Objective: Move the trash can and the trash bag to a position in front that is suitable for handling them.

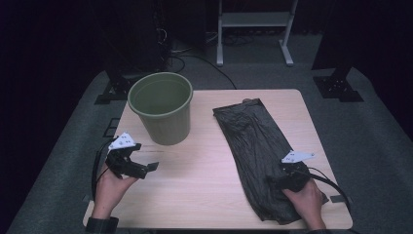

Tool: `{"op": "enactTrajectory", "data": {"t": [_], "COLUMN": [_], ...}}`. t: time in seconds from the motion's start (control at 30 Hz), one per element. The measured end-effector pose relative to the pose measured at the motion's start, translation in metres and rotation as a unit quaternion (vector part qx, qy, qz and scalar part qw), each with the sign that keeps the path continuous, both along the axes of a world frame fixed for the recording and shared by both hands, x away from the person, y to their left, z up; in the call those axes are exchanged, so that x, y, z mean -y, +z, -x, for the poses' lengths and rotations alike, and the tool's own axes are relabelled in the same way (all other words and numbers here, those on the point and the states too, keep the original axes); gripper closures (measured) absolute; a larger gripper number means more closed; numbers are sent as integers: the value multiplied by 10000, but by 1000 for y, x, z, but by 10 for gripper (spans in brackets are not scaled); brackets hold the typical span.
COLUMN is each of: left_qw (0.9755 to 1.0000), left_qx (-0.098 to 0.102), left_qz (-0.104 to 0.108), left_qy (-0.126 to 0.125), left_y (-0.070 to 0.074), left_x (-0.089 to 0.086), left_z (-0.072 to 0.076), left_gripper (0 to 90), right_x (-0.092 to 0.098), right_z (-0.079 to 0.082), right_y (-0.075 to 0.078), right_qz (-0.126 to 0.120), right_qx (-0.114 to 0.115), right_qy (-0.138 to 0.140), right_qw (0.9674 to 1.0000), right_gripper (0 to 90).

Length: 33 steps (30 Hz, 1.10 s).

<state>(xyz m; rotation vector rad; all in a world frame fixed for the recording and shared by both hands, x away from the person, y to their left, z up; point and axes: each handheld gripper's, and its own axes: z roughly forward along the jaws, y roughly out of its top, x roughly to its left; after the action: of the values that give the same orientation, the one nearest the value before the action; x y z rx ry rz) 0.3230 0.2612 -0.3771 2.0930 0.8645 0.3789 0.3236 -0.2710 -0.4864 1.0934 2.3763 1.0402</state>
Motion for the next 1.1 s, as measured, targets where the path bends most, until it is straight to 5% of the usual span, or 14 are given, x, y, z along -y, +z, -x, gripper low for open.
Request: {"op": "enactTrajectory", "data": {"t": [0.4,1.1], "left_qw": [9998,9991], "left_qx": [73,144], "left_qz": [128,71], "left_qy": [119,385], "left_y": [45,94], "left_x": [-11,-27], "left_z": [-32,-88], "left_gripper": [0,0], "right_x": [0,0], "right_z": [0,0], "right_y": [0,0], "right_qz": [-2,-8], "right_qx": [1,-2], "right_qy": [-6,-9], "right_qw": [10000,10000], "right_gripper": [112,113]}}
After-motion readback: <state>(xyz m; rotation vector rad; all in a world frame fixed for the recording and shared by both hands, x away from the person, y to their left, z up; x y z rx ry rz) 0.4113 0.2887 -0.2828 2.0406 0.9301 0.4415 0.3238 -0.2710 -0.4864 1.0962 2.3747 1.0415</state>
